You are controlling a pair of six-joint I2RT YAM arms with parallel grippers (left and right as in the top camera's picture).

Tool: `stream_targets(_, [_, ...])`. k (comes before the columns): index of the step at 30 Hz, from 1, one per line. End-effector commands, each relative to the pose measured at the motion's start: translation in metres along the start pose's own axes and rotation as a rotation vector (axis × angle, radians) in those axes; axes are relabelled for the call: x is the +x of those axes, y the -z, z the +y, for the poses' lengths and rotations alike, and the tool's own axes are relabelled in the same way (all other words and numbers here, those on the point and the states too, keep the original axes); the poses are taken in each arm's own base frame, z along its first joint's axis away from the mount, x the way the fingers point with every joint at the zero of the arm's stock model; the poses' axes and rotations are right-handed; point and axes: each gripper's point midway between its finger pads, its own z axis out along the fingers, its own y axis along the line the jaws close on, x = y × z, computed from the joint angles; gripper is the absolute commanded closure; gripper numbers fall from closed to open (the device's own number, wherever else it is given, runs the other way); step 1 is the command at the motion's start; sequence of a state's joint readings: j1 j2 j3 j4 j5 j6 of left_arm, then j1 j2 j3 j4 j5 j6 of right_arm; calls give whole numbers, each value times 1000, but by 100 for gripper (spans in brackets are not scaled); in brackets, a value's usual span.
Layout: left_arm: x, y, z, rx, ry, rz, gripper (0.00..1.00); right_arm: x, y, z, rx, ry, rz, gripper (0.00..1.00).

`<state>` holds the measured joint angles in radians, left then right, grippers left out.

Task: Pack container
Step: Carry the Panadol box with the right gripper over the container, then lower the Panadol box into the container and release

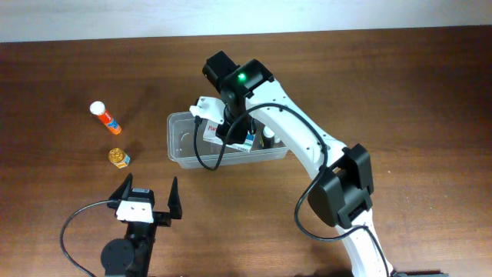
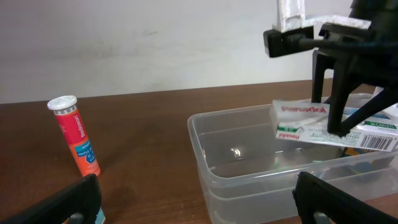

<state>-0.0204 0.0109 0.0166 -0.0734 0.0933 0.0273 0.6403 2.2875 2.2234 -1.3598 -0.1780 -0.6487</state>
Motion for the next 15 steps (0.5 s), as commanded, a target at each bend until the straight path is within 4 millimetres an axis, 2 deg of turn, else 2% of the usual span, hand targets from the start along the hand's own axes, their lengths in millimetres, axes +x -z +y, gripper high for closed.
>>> stream_targets(1, [2,0,0,-4,-15,2,1,3,-8,-5,11,31,21,61])
stream_targets(5, [2,0,0,-4,-15,2,1,4,-9,-8,24,72,27,60])
stream_targets(13, [2,0,0,-4,-15,2,1,6,-10,-14,28,127,25,48])
stream_targets(15, [2,0,0,-4,-15,2,1,8,-9,-17,29,128,25,48])
